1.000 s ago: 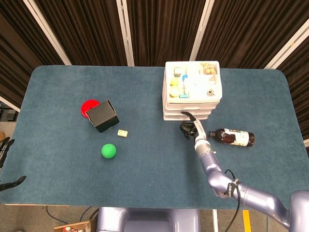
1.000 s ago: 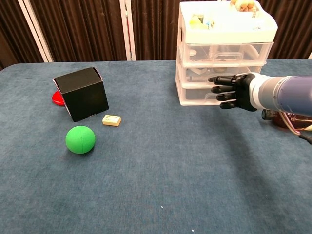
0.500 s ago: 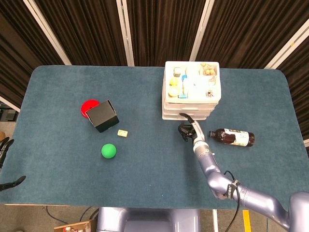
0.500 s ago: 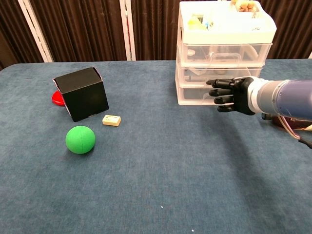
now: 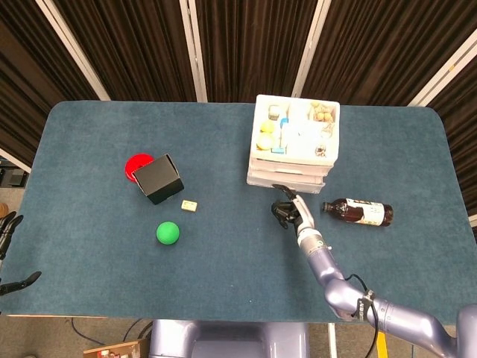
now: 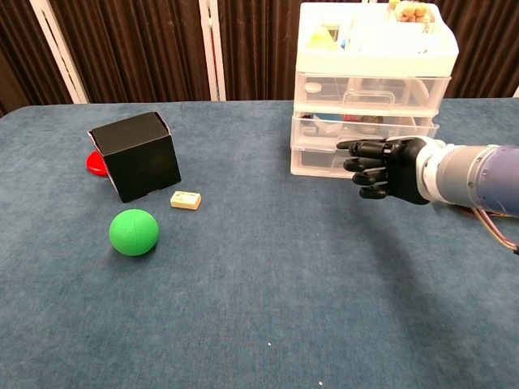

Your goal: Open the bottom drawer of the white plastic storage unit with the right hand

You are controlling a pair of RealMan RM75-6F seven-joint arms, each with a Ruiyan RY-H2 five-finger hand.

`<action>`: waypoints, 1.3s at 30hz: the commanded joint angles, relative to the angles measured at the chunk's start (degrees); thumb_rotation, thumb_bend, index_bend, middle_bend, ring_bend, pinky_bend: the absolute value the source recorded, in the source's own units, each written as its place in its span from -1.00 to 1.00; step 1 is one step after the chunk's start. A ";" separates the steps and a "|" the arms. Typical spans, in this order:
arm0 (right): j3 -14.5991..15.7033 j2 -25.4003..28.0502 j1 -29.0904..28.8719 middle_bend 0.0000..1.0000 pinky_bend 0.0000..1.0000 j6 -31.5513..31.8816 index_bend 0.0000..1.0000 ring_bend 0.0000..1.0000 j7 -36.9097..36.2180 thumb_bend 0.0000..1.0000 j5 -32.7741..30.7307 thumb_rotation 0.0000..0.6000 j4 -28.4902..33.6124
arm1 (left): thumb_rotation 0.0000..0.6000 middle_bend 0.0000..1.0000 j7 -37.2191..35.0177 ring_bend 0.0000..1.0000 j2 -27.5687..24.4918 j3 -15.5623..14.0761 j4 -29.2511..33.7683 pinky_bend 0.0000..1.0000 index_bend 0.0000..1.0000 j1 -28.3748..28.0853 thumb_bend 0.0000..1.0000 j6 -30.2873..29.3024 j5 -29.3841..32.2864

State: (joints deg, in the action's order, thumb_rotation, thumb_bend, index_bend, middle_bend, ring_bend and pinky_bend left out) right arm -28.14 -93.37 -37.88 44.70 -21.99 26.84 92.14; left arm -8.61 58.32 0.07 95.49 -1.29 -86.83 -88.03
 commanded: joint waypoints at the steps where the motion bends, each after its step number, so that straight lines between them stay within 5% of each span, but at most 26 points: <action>1: 1.16 0.47 0.85 0.65 0.81 1.36 -0.90 0.66 0.84 0.51 1.83 1.00 1.60 | 1.00 -1.00 -0.03 -1.00 0.00 0.01 -0.08 -0.97 -1.00 0.03 -0.81 -0.05 -0.01; 12: 5.12 3.58 2.59 0.58 0.76 5.67 -1.00 0.60 5.94 0.43 3.61 1.00 8.20 | 1.00 -1.00 -0.33 -1.00 -0.11 0.00 -0.08 -0.97 -1.00 0.11 -0.81 -0.27 -0.08; 24: 9.85 3.93 5.67 0.58 0.76 23.35 -0.77 0.60 18.29 0.41 21.33 1.00 14.86 | 1.00 -1.00 0.04 -1.00 0.26 0.12 -0.28 -0.97 -1.00 0.16 -0.80 -0.79 -0.37; 39: 8.43 8.03 0.95 0.58 0.76 21.40 -0.62 0.60 33.95 0.41 10.49 1.00 11.65 | 1.00 -1.00 -0.15 -1.00 0.27 0.10 -0.09 -0.96 -1.00 0.13 -0.80 -0.54 -0.12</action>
State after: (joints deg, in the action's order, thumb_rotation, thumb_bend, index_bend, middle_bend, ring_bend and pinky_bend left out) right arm -19.64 -85.46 -36.48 66.35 11.40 37.64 104.34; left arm -8.76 58.58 0.17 95.39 -1.16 -87.37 -88.16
